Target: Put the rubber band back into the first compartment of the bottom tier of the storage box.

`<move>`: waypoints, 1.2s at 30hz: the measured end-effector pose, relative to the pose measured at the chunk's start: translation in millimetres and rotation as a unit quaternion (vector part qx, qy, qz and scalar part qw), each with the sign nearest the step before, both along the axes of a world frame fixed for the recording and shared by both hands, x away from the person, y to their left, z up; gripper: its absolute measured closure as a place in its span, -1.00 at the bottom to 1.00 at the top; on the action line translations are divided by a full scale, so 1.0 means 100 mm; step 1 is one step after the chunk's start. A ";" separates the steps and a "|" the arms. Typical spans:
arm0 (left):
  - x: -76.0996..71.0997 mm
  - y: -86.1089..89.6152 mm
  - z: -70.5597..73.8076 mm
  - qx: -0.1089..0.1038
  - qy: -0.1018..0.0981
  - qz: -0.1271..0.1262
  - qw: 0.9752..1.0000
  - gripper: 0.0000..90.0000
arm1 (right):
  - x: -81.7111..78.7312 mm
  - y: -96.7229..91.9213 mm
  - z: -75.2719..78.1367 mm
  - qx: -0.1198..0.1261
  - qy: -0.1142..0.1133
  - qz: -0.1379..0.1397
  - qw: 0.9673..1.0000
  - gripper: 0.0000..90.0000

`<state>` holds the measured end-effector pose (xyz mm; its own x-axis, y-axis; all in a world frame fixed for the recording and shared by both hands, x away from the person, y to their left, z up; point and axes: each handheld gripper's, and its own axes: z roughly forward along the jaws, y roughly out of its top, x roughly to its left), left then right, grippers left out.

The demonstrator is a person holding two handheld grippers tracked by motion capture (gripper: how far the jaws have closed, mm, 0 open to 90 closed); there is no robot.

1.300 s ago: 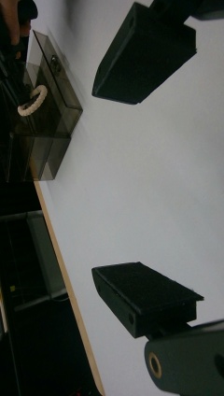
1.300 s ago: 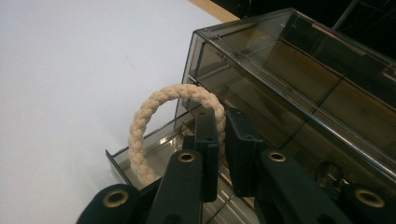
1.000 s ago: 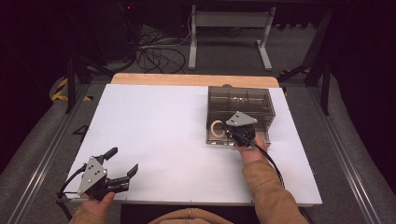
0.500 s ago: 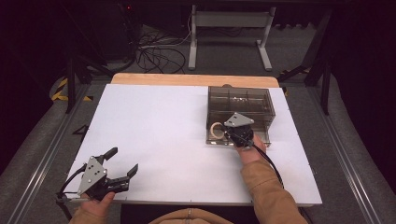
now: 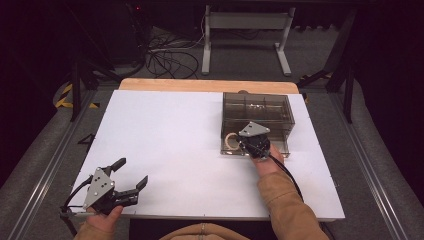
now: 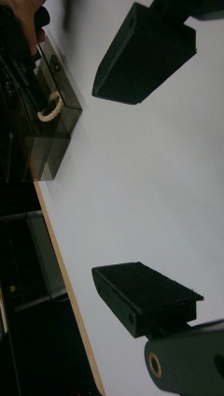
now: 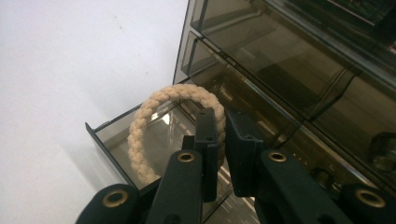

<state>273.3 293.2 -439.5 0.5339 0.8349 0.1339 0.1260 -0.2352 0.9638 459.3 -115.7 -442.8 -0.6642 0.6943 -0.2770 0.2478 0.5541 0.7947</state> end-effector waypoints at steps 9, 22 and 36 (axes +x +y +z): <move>0.00 0.00 0.00 0.000 0.000 0.000 1.000 -0.70 | 0.01 0.01 -0.03 -0.005 0.011 0.000 1.000 0.86; 0.01 0.00 0.00 -0.002 0.002 -0.001 1.000 -0.70 | 0.02 0.00 -0.04 -0.002 0.030 0.000 1.000 0.65; 0.02 0.00 0.00 -0.002 0.002 -0.001 1.000 -0.70 | -0.08 -0.09 0.21 0.060 0.039 0.021 0.997 0.07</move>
